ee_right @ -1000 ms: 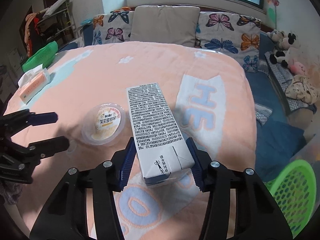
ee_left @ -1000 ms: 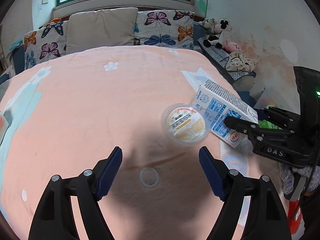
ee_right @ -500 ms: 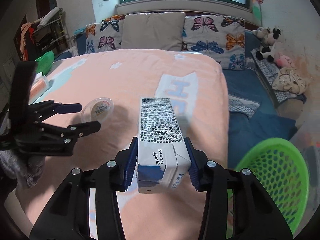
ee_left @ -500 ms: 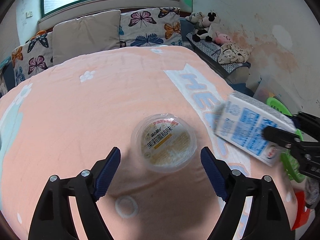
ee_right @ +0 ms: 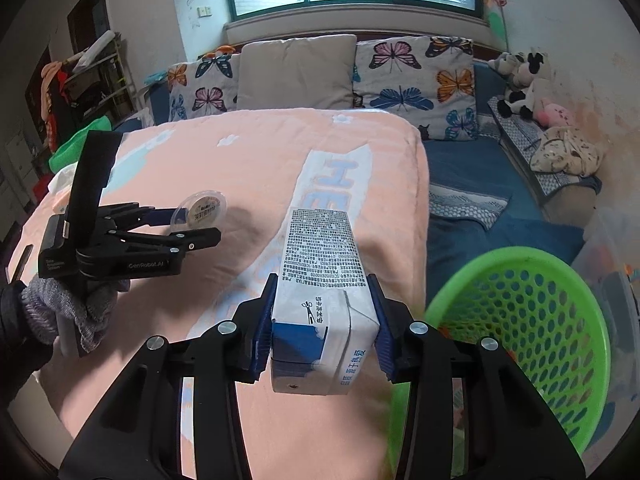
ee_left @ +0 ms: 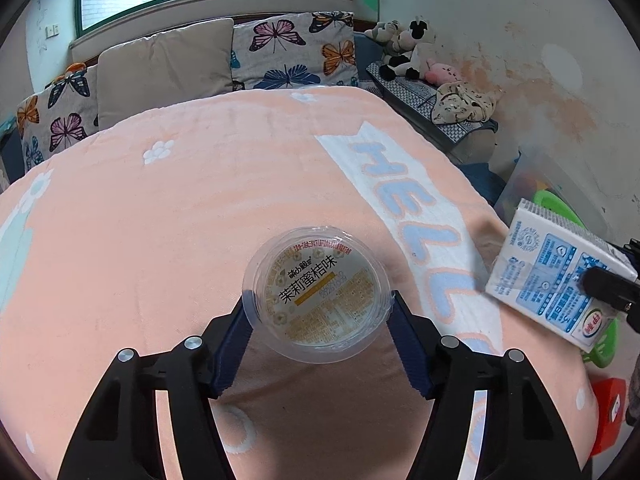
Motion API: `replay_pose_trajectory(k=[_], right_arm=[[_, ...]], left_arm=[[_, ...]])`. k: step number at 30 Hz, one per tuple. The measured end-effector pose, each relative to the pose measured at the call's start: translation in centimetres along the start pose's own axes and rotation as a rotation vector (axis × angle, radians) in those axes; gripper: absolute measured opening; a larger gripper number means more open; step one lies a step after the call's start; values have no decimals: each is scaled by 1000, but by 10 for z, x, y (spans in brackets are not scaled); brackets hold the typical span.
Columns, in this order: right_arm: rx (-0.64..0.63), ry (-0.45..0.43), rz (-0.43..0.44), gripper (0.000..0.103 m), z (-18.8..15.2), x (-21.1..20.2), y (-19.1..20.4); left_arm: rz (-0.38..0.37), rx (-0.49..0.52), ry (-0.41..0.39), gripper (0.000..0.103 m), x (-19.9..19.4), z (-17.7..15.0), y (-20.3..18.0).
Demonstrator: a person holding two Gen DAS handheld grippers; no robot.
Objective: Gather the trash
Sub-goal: 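Carry the carton and pudding cup to the basket and release both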
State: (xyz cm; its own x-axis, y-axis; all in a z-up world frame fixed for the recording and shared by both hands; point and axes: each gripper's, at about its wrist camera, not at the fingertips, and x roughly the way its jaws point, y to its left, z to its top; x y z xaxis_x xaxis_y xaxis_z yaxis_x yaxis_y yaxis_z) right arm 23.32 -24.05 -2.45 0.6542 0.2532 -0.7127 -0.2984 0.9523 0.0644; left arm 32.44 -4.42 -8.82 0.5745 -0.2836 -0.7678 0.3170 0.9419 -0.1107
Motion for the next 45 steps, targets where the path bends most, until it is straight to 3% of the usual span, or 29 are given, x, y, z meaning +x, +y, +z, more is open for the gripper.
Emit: replay_pose_trajectory(k=[8, 17, 23, 36, 38, 45], right_arm=[[59, -32, -42, 43, -15, -29, -24], [179, -55, -147, 41, -44, -67, -87], [239, -10, -229, 41, -72, -65, -122], [340, 62, -218, 43, -106, -37, -152], [357, 49, -210, 51, -109, -42, -155], [365, 1, -223, 59, -114, -69, -162]], left_arm=[[-21, 37, -34, 63, -29, -3, -19], [-81, 86, -68, 63, -59, 0, -63], [-113, 126, -70, 63, -65, 2, -98], [-181, 203, -45, 63, -58, 7, -165], [-188, 215, -41, 63, -55, 7, -172], [-217, 237, -9, 64, -41, 5, -202]])
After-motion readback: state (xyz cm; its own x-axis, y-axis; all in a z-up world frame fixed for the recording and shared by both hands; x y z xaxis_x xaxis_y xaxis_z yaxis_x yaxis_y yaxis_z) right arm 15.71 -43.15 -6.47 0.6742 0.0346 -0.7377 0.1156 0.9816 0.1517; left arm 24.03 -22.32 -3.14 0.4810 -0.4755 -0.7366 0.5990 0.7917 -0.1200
